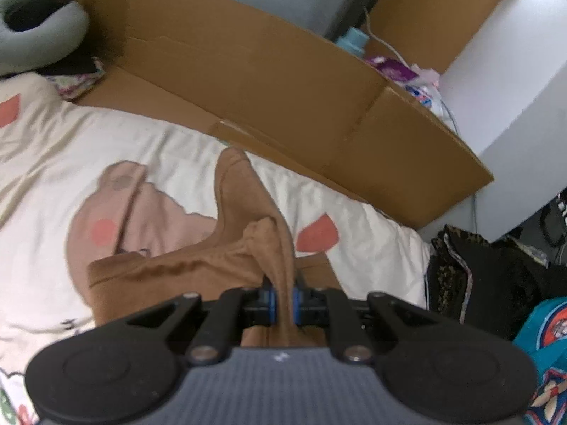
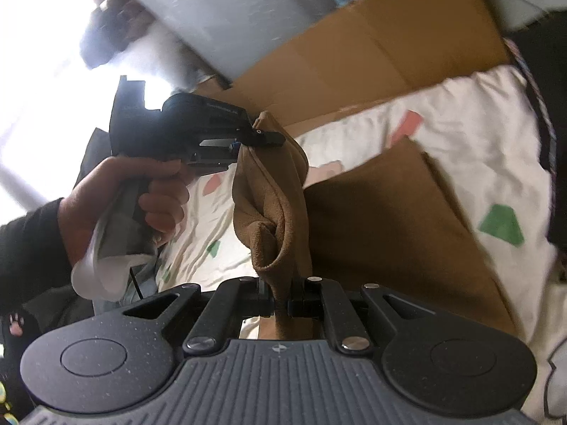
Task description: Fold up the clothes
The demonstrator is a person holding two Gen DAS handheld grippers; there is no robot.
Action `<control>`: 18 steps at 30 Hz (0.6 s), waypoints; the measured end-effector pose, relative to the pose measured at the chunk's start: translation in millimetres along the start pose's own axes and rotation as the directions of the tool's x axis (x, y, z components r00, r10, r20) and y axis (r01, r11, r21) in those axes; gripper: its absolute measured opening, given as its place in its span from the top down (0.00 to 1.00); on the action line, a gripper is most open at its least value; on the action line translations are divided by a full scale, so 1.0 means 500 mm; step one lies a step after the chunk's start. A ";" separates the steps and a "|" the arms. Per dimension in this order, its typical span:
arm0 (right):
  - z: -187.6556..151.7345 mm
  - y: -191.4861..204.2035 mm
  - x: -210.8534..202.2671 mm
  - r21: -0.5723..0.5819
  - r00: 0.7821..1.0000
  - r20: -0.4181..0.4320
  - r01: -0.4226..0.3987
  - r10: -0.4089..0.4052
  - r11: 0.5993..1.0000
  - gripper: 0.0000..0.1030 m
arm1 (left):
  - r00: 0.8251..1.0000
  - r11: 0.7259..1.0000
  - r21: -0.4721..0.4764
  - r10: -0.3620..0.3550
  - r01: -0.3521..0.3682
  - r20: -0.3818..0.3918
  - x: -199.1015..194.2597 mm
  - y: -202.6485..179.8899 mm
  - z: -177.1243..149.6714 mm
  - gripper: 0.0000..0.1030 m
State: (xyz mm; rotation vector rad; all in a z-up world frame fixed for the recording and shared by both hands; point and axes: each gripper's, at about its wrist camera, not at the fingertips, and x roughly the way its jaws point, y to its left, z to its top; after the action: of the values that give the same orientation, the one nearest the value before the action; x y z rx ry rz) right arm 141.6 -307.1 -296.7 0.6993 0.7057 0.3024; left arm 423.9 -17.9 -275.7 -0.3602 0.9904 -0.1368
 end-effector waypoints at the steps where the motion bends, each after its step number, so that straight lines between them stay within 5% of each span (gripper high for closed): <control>1: -0.001 -0.011 -0.001 0.017 1.000 0.003 0.006 -0.006 1.000 0.96 | 1.000 1.000 0.005 0.000 0.000 -0.004 0.012 -0.007 -0.005 0.91; 18: -0.051 -0.158 0.010 0.291 0.999 -0.011 0.050 -0.049 0.955 0.96 | 0.992 0.986 0.154 0.079 -0.064 -0.094 0.169 -0.117 -0.070 0.91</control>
State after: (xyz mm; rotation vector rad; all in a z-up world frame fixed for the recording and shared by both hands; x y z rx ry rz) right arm 129.6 -350.6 -366.8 0.9600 0.7792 0.1538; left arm 443.5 -104.0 -339.1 -0.1799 1.0831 -0.1644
